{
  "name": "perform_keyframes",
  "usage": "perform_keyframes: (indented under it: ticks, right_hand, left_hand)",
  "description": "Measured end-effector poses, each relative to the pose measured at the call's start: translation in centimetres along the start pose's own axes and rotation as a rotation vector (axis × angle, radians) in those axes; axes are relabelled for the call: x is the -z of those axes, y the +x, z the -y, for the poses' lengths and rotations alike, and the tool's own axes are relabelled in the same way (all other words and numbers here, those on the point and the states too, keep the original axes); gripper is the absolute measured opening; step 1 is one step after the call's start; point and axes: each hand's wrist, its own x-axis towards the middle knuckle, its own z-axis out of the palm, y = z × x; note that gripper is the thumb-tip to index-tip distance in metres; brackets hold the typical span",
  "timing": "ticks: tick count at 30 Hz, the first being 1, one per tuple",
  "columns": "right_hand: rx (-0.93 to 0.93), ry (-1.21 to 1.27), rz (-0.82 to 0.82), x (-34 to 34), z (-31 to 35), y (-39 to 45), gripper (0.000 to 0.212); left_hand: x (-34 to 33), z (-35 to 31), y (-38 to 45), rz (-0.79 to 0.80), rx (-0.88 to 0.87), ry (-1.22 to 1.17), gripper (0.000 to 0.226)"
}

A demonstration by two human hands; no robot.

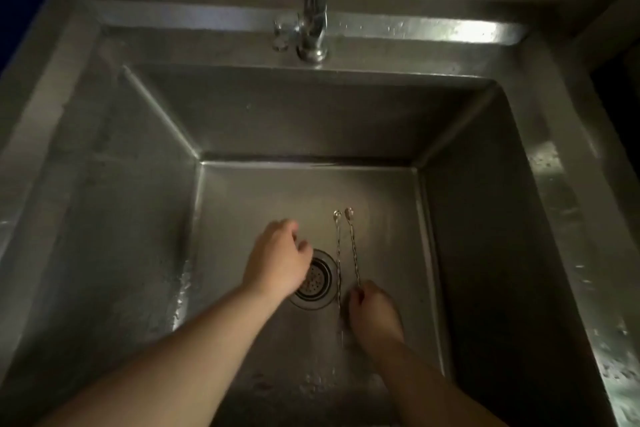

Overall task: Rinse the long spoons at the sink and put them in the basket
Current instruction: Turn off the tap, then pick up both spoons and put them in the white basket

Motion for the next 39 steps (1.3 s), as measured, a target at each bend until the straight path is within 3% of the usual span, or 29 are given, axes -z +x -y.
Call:
perform_keyframes:
  ticks: [7, 18, 28, 39]
  right_hand:
    - [-0.032, -0.030, -0.085, 0.0, 0.3, 1.7, 0.024]
    - [-0.068, -0.098, -0.008, -0.9, -0.4, 2.8, 0.024]
    - [-0.117, -0.032, 0.074, -0.2, -0.1, 2.4, 0.024]
    - [0.010, 0.091, 0.016, 8.1, 2.8, -3.3, 0.020]
  left_hand:
    - [-9.3, 1.9, -4.5, 0.118, 0.169, -0.116, 0.021]
    - [-12.5, 1.8, -3.7, 0.164, 0.217, -0.092, 0.025]
    - [-11.8, 1.6, -3.3, 0.190, 0.211, -0.020, 0.022]
    - [-2.5, -5.6, -6.0, -0.065, 0.054, -0.159, 0.010]
